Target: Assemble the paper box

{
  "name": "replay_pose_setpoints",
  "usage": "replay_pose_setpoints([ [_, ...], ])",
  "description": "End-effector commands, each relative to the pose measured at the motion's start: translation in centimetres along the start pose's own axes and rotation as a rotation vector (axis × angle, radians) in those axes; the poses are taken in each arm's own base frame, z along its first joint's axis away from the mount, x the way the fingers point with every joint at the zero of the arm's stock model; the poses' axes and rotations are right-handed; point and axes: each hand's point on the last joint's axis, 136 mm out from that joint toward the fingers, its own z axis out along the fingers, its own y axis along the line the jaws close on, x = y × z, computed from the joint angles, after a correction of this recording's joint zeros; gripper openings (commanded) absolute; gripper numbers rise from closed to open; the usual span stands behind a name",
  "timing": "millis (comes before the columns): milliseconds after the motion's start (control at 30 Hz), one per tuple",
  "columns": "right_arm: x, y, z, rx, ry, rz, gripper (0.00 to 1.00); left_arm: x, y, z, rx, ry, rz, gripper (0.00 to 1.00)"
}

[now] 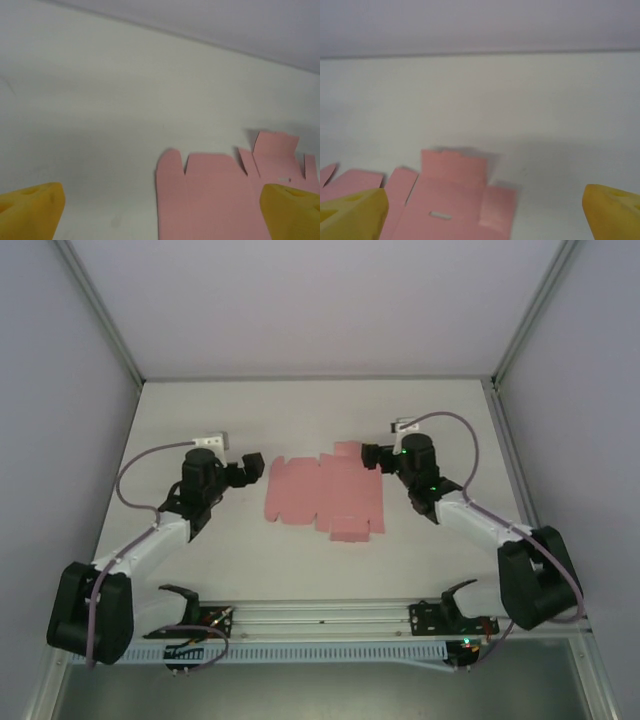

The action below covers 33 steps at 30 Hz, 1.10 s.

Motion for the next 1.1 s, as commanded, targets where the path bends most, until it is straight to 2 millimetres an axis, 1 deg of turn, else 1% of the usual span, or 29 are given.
replay_pose_setpoints([
  [0,2.6,2.2,1.4,0.011,0.098,0.031,1.0,3.5,-0.3,0.9,-0.001,0.169,-0.052,0.99],
  [67,4.2,3.4,2.3,-0.004,0.137,0.04,1.0,5.4,-0.3,1.5,-0.012,0.249,-0.037,1.0],
  [133,5.6,4.4,3.1,-0.034,0.176,0.052,1.0,6.7,0.0,1.9,-0.026,0.294,-0.036,1.0],
  [167,6.4,4.6,3.5,-0.037,0.198,0.067,1.0,7.2,0.2,2.1,-0.033,0.313,-0.037,1.0],
  [367,10.9,4.3,5.5,-0.006,0.322,0.123,1.0,9.1,0.6,3.1,-0.042,0.378,-0.046,1.0],
  [500,12.6,3.1,5.8,0.06,0.365,0.141,1.0,10.2,0.9,3.8,-0.047,0.42,-0.057,1.0],
  [567,13.5,2.3,5.8,0.105,0.394,0.144,0.99,10.7,0.7,4.1,-0.027,0.44,-0.066,1.0],
  [600,14.0,2.2,5.8,0.109,0.414,0.143,0.98,10.9,0.6,4.3,-0.018,0.448,-0.07,1.0],
  [700,15.5,2.2,5.7,0.113,0.463,0.155,0.96,11.5,0.0,4.6,0.02,0.473,-0.086,1.0],
  [800,16.8,1.5,5.4,0.142,0.482,0.185,0.95,11.8,-1.4,5.0,0.097,0.488,-0.103,1.0],
  [900,17.7,1.1,5.1,0.16,0.5,0.225,0.94,11.8,-2.5,5.2,0.163,0.502,-0.121,1.0],
  [1067,19.2,0.5,4.4,0.186,0.52,0.269,0.94,11.2,-6.1,4.7,0.365,0.501,-0.128,0.99],
])
